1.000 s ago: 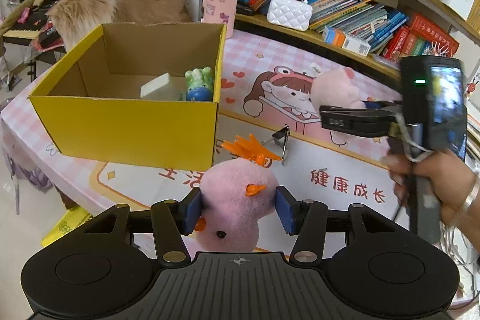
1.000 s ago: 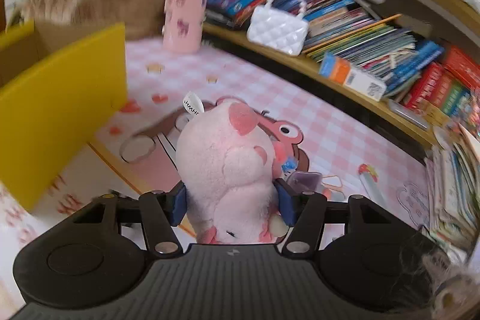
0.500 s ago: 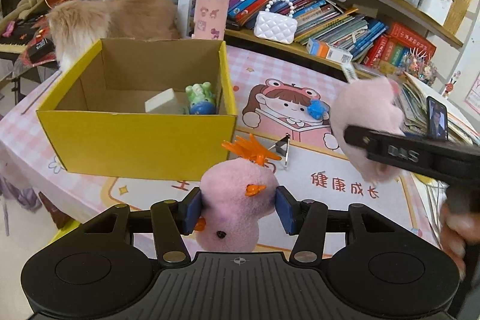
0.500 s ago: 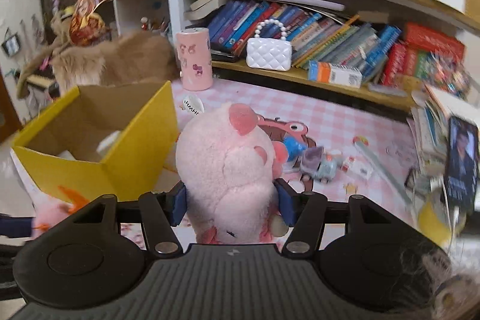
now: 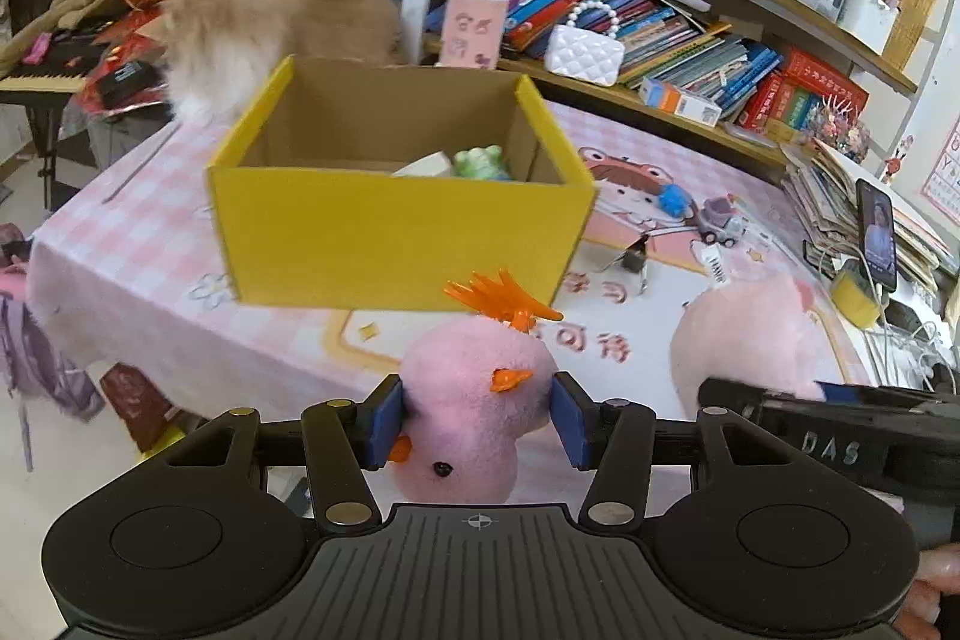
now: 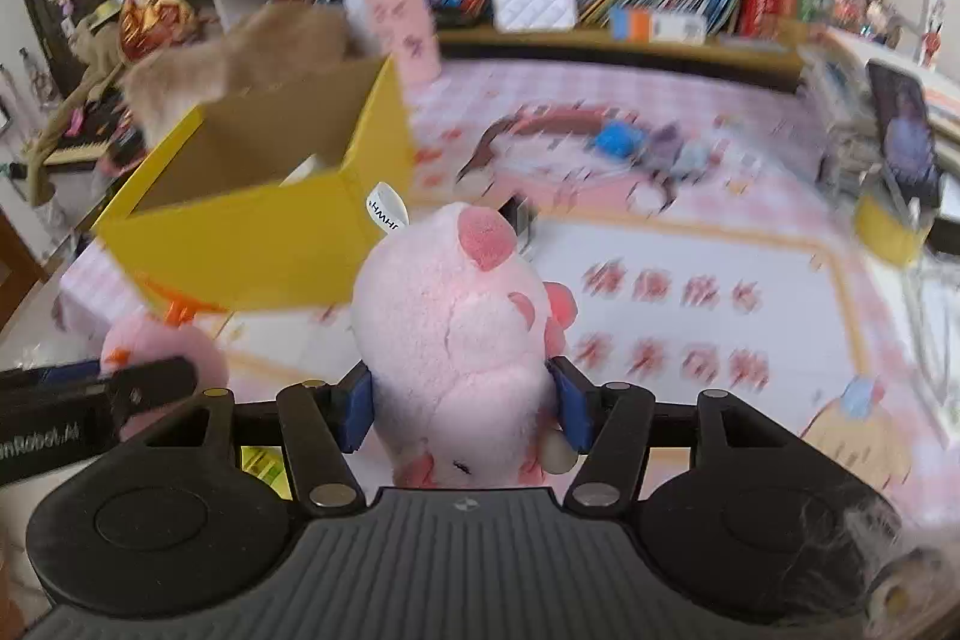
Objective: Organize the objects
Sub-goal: 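Lift both pink plush toys and carry them over the yellow box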
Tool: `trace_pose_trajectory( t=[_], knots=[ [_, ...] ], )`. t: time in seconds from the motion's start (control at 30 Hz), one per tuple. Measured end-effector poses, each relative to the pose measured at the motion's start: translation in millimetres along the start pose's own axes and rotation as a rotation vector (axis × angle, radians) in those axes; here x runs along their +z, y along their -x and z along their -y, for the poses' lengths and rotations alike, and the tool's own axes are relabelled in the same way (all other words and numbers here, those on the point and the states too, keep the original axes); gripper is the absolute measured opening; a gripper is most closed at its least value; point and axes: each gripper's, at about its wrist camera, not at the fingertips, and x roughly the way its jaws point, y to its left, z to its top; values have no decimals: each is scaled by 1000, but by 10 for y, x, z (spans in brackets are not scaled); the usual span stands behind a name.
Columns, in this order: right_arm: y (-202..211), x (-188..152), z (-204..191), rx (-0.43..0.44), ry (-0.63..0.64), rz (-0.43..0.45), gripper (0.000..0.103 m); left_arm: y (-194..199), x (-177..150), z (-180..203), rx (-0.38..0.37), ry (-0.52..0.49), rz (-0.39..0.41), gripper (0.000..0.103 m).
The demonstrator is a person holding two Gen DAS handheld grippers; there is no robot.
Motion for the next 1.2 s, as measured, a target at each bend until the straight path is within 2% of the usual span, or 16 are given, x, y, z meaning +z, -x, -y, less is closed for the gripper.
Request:
trace_pose_trajectory(
  t=[0.33,0.63,0.9,1.2],
  knots=[
    [105,-332,-781,48,80,-14,56,308,-200,-524,15,-5,6,51],
    [134,-398,-1231,83,94,-6,57,558,-283,-941,41,21,46,51],
    [170,-379,-1428,79,106,0,57,657,-259,-1129,38,44,85,51],
    [188,-339,-1438,55,110,8,57,622,-197,-1112,10,47,104,51]
  ],
)
